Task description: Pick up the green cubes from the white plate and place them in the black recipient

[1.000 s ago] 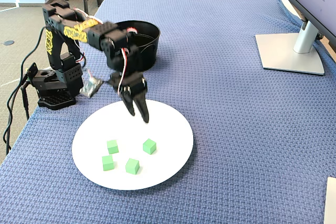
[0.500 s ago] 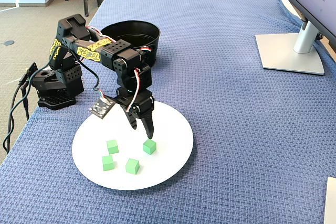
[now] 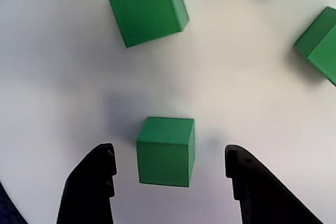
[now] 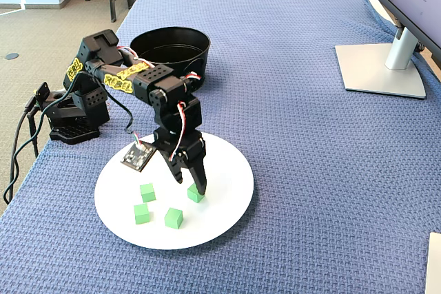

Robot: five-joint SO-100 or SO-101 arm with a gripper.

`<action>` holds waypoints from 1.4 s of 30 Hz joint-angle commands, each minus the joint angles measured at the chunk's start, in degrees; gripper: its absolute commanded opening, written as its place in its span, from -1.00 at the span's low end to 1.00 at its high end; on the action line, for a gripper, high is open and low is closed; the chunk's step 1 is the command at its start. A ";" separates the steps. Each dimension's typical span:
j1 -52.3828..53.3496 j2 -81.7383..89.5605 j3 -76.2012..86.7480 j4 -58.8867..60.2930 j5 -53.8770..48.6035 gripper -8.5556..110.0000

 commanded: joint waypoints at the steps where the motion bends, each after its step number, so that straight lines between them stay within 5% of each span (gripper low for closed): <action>1: 0.18 -0.44 -5.10 -0.44 -0.97 -0.52; 42: 0.09 7.56 5.98 -7.03 5.36 -0.86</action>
